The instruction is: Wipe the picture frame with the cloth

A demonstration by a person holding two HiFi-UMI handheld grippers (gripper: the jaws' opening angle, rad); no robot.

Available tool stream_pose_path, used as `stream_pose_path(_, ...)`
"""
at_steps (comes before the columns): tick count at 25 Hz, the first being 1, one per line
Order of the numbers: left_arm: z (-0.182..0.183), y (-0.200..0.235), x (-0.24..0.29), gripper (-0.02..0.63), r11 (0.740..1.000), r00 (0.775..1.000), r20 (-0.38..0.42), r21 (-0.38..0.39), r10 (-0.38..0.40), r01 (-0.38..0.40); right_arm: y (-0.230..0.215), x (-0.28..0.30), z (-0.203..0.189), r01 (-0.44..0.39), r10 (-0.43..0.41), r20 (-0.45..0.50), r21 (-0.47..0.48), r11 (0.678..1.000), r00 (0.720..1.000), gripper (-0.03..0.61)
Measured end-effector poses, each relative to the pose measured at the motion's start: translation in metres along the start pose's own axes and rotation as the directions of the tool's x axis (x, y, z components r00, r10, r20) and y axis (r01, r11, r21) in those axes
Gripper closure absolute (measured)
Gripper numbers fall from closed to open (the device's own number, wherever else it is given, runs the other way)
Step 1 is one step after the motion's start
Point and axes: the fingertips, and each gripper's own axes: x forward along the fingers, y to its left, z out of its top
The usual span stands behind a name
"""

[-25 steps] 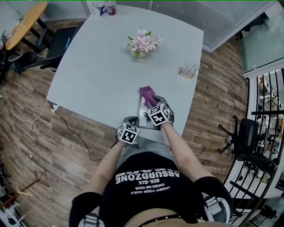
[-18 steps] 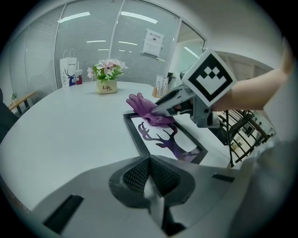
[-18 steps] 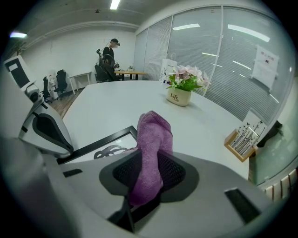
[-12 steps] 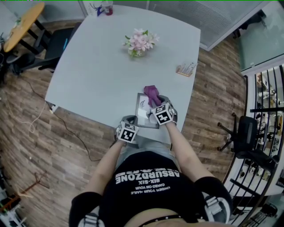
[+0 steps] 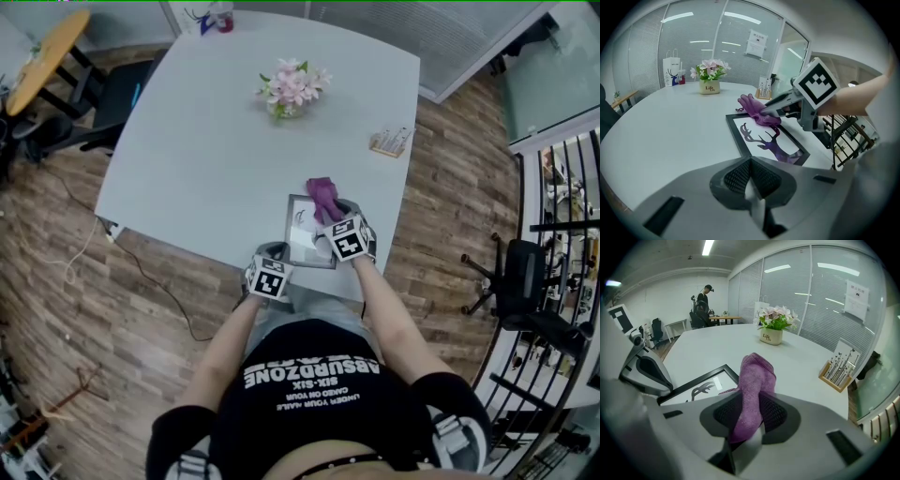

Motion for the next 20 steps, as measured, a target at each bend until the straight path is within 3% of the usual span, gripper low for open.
stream_pose_path(4, 0.001, 0.002, 0.000, 0.598, 0.996, 1.000, -0.002, -0.086, -0.018, 0.018, 0.002, -0.001, -0.002, -0.026, 0.025, 0.010, 0.047, 0.999, 1.000, 0.457)
stream_pose_path(10, 0.001, 0.001, -0.001, 0.598, 0.999, 1.000, -0.005, -0.038, 0.003, -0.003, 0.008, -0.006, -0.006, -0.036, 0.036, 0.015, 0.052, 0.998, 0.999, 0.459)
stream_pose_path(15, 0.001, 0.002, -0.001, 0.598, 0.998, 1.000, -0.001, -0.068, -0.001, 0.001, 0.015, -0.013, -0.013, -0.045, 0.044, 0.016, 0.073, 0.996, 0.999, 0.459)
stream_pose_path(20, 0.000, 0.002, -0.001, 0.598, 0.999, 1.000, -0.001, -0.050, -0.002, 0.002, 0.029, -0.024, -0.025, -0.060, 0.057, 0.030, 0.105, 0.993, 0.998, 0.459)
